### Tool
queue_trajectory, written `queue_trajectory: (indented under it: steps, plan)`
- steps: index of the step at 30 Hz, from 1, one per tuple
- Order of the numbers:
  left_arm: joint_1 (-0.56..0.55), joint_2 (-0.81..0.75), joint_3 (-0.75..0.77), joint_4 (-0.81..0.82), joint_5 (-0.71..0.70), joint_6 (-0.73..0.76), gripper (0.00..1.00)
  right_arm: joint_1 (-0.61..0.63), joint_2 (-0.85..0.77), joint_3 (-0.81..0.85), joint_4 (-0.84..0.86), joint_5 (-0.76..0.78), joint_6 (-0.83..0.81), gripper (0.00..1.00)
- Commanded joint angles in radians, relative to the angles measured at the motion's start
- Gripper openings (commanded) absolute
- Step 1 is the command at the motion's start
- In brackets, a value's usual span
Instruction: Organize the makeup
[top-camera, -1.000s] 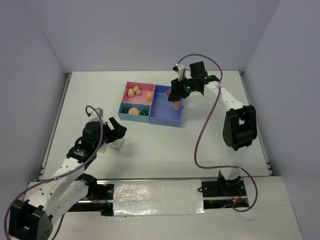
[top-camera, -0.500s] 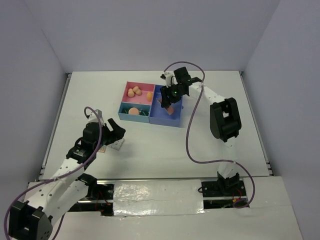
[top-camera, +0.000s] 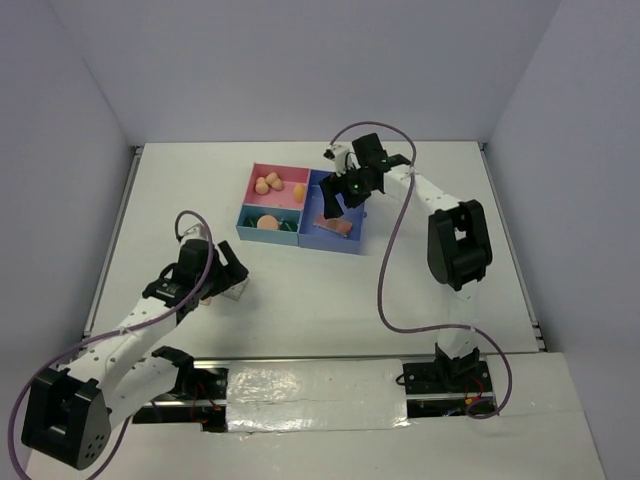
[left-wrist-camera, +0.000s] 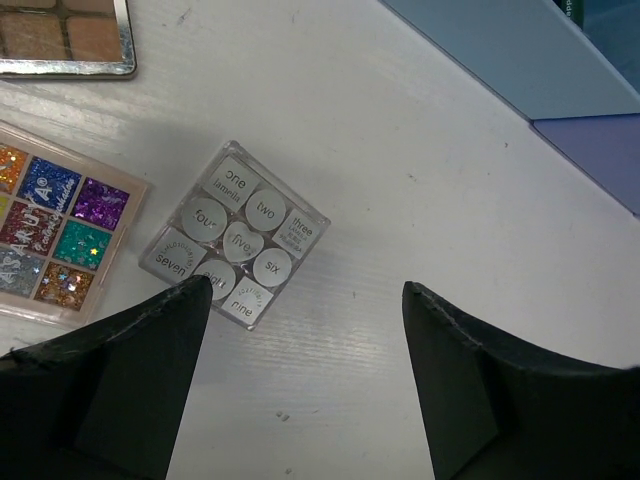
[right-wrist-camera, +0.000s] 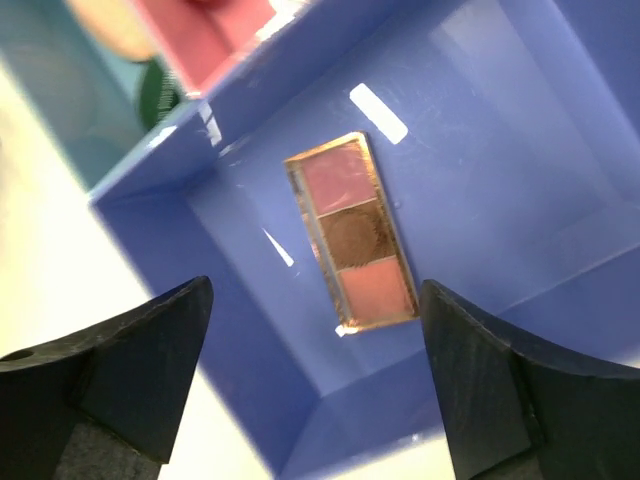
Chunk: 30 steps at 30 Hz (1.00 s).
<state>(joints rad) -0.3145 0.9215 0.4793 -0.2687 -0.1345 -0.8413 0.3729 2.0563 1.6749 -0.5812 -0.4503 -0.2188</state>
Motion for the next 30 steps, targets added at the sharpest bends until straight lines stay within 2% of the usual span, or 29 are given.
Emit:
queue_trajectory:
  steps: [1,3,11,18,23,30]
  plan:
    - [0.006,0.025,0.067,-0.029,-0.016,0.031,0.9,-0.012,-0.152,-0.01,-0.028,-0.046,-0.08,0.92]
    - [0.006,0.048,0.084,-0.035,-0.004,0.091,0.91,-0.022,-0.203,-0.058,-0.011,-0.118,-0.137,1.0]
    - [0.005,0.204,0.211,-0.052,0.055,0.274,0.93,-0.094,-0.474,-0.22,0.033,-0.359,-0.249,1.0]
    - [0.005,0.426,0.413,-0.207,-0.02,0.422,0.93,-0.169,-0.663,-0.434,0.127,-0.395,-0.238,0.97]
    - [-0.001,0.549,0.473,-0.3,-0.04,0.488,0.93,-0.238,-0.703,-0.478,0.155,-0.442,-0.191,0.97]
    - [-0.008,0.599,0.455,-0.311,-0.013,0.544,0.93,-0.284,-0.699,-0.466,0.164,-0.479,-0.162,0.97]
